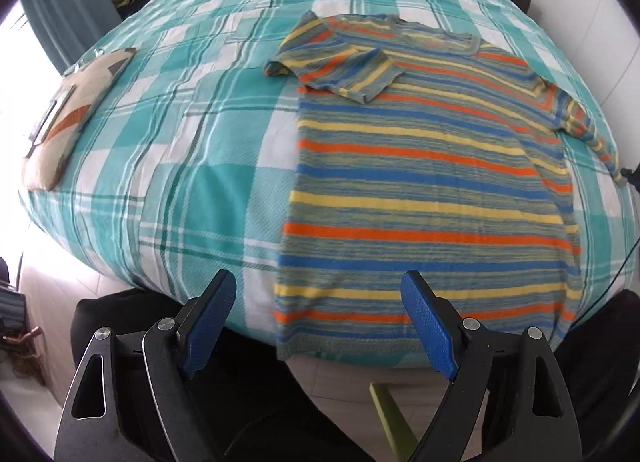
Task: Fold small clothes
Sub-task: 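Grasp a sleeve cuff with the right gripper and lift it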
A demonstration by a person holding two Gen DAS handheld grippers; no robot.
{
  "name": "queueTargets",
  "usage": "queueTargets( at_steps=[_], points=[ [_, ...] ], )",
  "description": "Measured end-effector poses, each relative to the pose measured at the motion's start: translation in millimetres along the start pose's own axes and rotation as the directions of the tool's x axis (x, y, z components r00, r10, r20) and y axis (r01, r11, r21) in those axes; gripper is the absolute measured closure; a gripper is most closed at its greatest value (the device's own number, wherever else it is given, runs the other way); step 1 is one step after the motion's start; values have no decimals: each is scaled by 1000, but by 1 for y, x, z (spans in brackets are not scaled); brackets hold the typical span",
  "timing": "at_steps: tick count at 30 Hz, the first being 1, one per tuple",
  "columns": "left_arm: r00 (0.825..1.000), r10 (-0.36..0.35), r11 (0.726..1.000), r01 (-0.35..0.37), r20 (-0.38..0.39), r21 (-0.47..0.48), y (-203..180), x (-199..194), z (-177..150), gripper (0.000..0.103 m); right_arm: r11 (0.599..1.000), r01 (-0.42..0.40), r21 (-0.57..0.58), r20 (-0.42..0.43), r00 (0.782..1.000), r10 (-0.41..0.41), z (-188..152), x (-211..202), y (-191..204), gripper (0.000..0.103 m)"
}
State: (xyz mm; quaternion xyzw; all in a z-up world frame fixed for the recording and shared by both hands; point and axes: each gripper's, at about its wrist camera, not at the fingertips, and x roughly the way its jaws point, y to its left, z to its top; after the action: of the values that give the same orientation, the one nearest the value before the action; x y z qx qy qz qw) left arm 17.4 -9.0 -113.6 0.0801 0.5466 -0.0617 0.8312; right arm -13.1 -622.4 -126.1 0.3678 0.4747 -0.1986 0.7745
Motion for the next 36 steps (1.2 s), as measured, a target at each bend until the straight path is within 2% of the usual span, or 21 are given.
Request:
queueTargets(
  at_steps=[3, 5, 6, 7, 8, 9, 10, 11, 12, 13, 15, 18, 20, 23, 25, 27, 28, 30, 32, 35, 36],
  points=[
    [1000, 10, 1000, -10, 17, 15, -4, -7, -3, 17, 996, -54, 69, -8, 998, 55, -14, 14, -17, 101],
    [1000, 25, 1000, -25, 4, 14, -2, -5, -7, 17, 979, -171, 109, 33, 985, 169, -19, 15, -28, 96],
    [999, 31, 999, -31, -8, 11, 0, -2, -10, 17, 966, -218, 137, 44, 976, 214, -19, 17, -35, 90],
    [999, 35, 999, -35, -22, 6, 1, 2, -12, 17, 952, -258, 166, 49, 966, 254, -20, 20, -38, 71],
    [999, 36, 999, -36, -39, -1, 3, 6, -14, 17, 933, -305, 190, 55, 952, 300, -21, 23, -42, 62],
    [998, 34, 999, -35, -54, -9, 4, 9, -15, 17, 915, -349, 202, 63, 937, 343, -21, 26, -43, 56],
    [997, 29, 999, -31, -66, -17, 5, 11, -16, 17, 910, -365, 197, 62, 931, 360, -20, 30, -41, 59],
    [997, 27, 999, -29, -75, -24, 5, 13, -17, 17, 918, -354, 179, 53, 935, 350, -19, 33, -37, 68],
    [996, 28, 999, -31, -82, -28, 6, 13, -18, 17, 937, -315, 152, 48, 949, 311, -18, 33, -33, 98],
    [996, 32, 999, -35, -81, -30, 6, 11, -18, 17, 960, -257, 113, 51, 966, 253, -16, 29, -28, 101],
    [997, 46, 998, -48, -58, -29, 6, 6, -19, 17, 989, -140, 36, 108, 985, 136, -11, 8, -23, 101],
    [997, 58, 998, -60, -58, -23, 6, 10, -21, 17, 997, 13, 80, 114, 993, -22, -4, -4, -45, 102],
    [995, 57, 998, -58, -84, -8, 4, 19, -21, 17, 996, 44, 83, 66, 997, -50, -5, 8, -53, 102],
    [994, 68, 998, -66, -86, 21, -2, 22, -21, 18, 997, 70, 22, 50, 996, -71, -7, 13, -44, 100],
    [995, 75, 997, -73, -69, 32, -3, 19, -20, 18, 990, 131, -54, 44, 991, -129, -5, 5, -32, 74],
    [995, 81, 996, -79, -61, 37, -2, 20, -18, 18, 960, 226, -164, 122, 971, -207, -3, -17, -12, 67],
    [995, 82, 996, -80, -63, 34, -2, 22, -17, 18, 947, 235, -221, 163, 966, -201, -1, -29, 2, 67],
    [995, 70, 997, -68, -75, 26, -3, 29, -15, 18, 934, 160, -319, 178, 978, -107, 8, -43, 33, 66],
    [994, 55, 998, -53, -89, 20, -7, 36, -11, 18, 919, -34, -392, 82, 994, 72, 23, -40, 71, 67],
    [996, 37, 999, -36, -84, 16, -15, 36, -4, 18, 853, -225, -470, -74, 974, 216, 43, -5, 139, 67],
    [997, 32, 999, -31, -74, 18, -17, 34, -2, 18, 830, -262, -492, -109, 965, 241, 48, 12, 163, 67]
  ],
)
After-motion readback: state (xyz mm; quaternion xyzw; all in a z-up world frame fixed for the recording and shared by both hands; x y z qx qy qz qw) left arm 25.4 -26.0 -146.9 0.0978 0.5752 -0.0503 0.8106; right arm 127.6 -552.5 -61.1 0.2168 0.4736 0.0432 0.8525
